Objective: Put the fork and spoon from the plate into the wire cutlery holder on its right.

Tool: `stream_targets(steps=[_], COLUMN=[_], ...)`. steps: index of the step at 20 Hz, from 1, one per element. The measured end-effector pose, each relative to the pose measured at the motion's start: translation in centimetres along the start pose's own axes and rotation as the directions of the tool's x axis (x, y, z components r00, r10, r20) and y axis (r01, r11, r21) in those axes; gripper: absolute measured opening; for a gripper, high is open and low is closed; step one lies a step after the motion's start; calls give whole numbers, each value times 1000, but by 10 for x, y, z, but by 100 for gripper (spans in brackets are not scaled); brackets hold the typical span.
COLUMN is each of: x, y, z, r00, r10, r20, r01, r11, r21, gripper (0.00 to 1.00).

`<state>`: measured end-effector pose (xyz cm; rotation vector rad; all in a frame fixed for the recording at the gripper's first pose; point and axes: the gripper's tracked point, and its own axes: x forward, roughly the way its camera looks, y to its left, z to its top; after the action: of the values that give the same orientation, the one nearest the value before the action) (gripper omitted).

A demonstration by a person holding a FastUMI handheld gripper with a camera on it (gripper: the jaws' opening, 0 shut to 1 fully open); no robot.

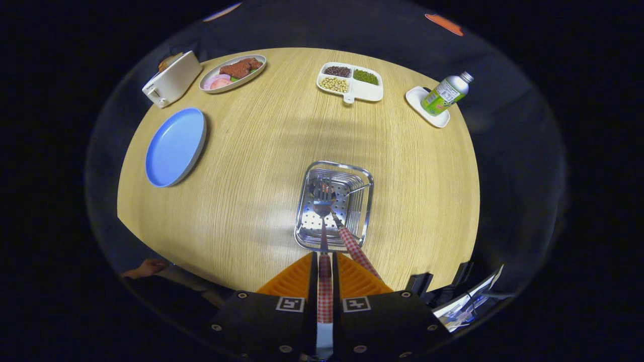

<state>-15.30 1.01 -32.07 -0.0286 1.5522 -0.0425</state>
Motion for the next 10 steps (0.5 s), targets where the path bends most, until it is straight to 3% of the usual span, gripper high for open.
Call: stream_targets(steps=[6, 10], x=[0, -24], y=[1, -9], z=[25, 60], r00=[995, 958], r10=[31, 9], r20=[93, 285], r01=[-37, -37], r11=[998, 995], r21=[55, 93], gripper=[15, 15])
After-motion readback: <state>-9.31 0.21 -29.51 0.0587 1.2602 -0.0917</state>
